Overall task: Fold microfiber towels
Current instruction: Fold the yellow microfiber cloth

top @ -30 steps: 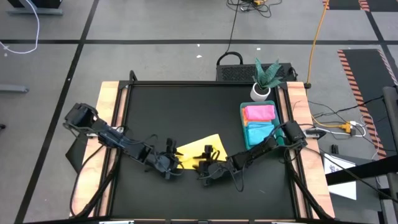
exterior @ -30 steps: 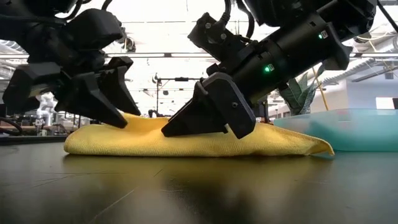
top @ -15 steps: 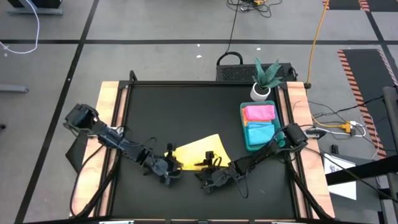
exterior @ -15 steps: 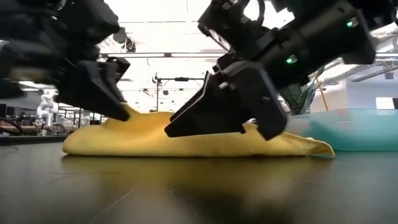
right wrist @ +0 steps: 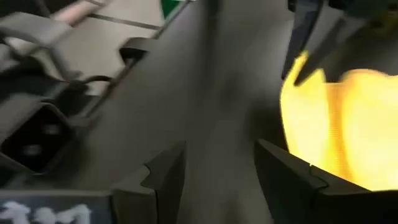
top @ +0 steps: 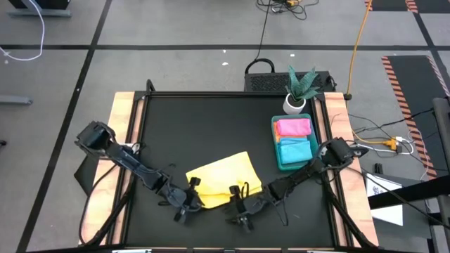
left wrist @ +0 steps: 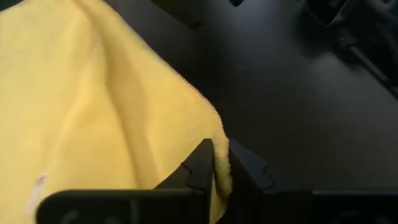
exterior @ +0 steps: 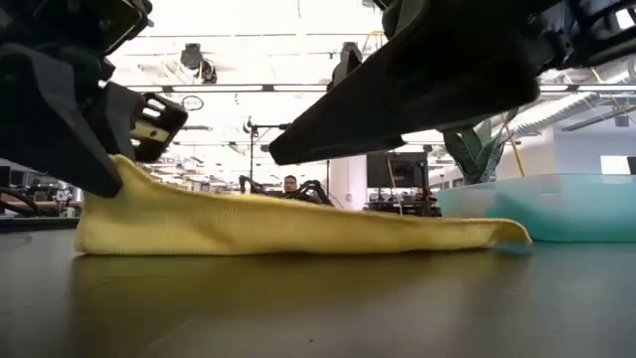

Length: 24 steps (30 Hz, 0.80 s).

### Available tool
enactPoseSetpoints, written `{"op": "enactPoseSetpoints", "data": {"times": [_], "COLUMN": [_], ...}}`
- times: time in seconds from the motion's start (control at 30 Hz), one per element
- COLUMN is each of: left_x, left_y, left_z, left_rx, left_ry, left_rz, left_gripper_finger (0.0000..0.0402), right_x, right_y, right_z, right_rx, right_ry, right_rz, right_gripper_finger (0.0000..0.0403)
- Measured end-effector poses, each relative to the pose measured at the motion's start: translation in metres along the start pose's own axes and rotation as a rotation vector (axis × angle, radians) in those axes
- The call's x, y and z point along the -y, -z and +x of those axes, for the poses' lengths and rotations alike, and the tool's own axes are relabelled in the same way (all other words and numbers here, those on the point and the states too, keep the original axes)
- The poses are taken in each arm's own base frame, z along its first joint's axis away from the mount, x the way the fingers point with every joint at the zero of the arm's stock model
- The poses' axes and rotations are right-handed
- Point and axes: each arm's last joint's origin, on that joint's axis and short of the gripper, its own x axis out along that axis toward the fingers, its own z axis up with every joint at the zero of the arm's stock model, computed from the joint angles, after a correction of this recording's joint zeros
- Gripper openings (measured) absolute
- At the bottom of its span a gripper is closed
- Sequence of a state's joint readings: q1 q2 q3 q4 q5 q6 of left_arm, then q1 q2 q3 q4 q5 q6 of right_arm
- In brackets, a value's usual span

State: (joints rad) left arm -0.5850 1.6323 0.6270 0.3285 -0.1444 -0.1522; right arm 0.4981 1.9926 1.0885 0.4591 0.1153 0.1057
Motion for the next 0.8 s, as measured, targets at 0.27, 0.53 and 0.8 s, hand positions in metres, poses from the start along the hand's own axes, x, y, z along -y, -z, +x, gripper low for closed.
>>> {"op": "enactPoseSetpoints", "data": {"times": [0.27, 0.53, 0.8], "left_x": [0.000, -0.008, -0.033], "left_y": [-0.002, -0.011, 0.004], "left_z": [0.011, -0.002, -0.044], "left_rx": [0.050, 0.025, -0.189], "left_ry": [0.173, 0.229, -0.280], "left_rz": [-0.122, -0.253, -0.404], "left_gripper_finger": [0.0126, 0.0189, 0.0159], "right_x": [0.009, 0.030, 0.070], "right_y": [-0.002, -0.002, -0.003], "right_z": [0.001, 0.002, -0.005], "right_rx": [0.004, 0.004, -0.023], "right_ry": [-0.016, 0.093, 0.344], "right_rz": [0.016, 0.089, 0.223], "right_gripper_finger": [0.0180, 0.0180, 0.0161]}}
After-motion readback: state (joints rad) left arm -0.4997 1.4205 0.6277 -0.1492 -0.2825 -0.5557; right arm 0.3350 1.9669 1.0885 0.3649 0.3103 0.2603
